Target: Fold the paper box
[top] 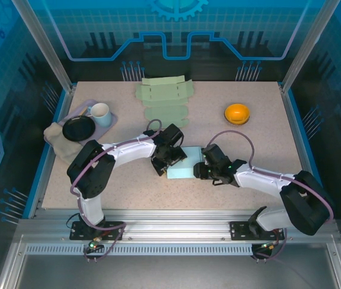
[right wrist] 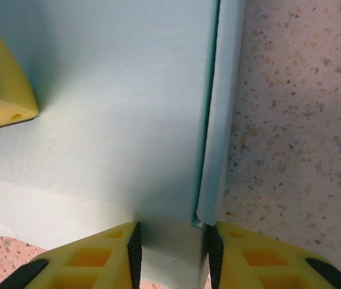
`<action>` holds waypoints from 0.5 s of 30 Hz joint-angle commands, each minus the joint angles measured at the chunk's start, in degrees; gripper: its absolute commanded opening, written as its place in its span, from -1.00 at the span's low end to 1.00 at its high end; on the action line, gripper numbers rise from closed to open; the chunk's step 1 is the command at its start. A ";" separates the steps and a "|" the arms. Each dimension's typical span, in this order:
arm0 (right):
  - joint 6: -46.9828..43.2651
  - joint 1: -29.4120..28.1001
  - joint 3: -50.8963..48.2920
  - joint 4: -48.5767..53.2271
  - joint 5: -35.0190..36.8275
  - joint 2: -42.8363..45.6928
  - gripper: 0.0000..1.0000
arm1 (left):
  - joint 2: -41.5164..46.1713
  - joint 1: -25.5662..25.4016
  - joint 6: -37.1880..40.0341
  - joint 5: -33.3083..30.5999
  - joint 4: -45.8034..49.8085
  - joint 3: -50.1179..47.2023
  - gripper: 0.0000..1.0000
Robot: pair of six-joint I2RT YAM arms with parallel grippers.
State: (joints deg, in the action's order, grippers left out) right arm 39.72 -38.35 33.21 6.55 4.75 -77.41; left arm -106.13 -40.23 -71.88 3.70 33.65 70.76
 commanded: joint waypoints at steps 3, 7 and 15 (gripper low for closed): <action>-4.32 -0.36 -6.60 -8.51 0.78 0.81 -0.35 | -1.71 0.32 -0.02 -2.08 2.54 -2.55 0.77; -8.82 -0.50 -11.88 -16.86 1.99 2.92 -0.32 | -2.25 0.33 -0.12 -1.95 2.55 -2.78 0.76; -12.42 -0.62 -19.49 -34.05 3.01 -1.53 -0.30 | -3.20 0.39 0.04 -2.12 2.65 -4.04 0.76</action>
State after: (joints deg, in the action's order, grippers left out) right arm 29.50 -38.37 16.32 -23.94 6.20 -75.31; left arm -106.13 -40.18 -71.68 3.44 32.64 70.11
